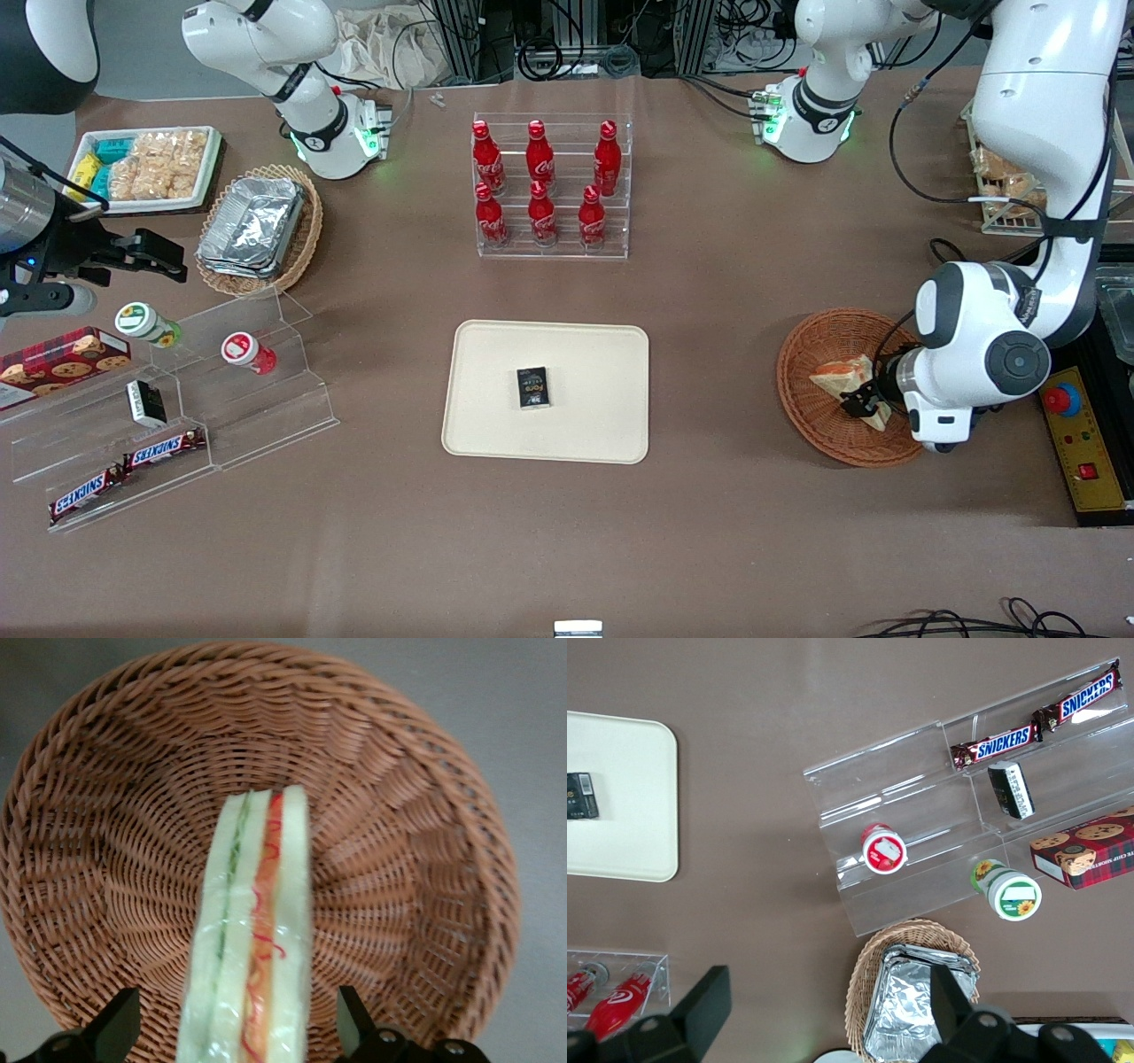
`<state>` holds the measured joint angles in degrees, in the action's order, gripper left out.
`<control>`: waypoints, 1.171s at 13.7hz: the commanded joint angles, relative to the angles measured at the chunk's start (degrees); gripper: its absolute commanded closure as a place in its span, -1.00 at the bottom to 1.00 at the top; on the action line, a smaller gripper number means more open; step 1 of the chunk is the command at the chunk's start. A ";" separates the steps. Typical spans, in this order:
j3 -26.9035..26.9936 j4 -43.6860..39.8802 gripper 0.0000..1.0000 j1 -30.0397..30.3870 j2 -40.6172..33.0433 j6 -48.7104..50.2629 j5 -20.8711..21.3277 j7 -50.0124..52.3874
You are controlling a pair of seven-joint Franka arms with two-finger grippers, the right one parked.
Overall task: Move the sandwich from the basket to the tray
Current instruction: 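Lift the sandwich up out of the basket with the left gripper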
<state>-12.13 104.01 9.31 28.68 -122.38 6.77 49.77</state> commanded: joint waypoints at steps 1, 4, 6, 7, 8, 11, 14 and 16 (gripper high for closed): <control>-0.35 3.04 -1.00 0.53 -1.26 -2.77 1.14 1.30; -0.44 2.78 0.30 0.53 -0.64 -4.70 0.97 2.43; -0.44 2.52 1.00 0.53 -0.29 -4.89 0.97 4.02; -0.44 2.43 1.00 0.53 -0.55 -4.89 0.97 4.11; -0.53 2.34 1.00 0.53 -0.73 -4.54 0.97 4.02; -0.79 -2.03 1.00 0.44 -3.10 2.54 0.97 2.97; -3.50 -13.53 1.00 -0.78 -3.37 17.82 0.61 1.40; -7.80 -19.43 1.00 -0.96 -3.01 23.92 0.35 1.56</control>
<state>-16.68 90.61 9.14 24.98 -104.16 6.77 51.25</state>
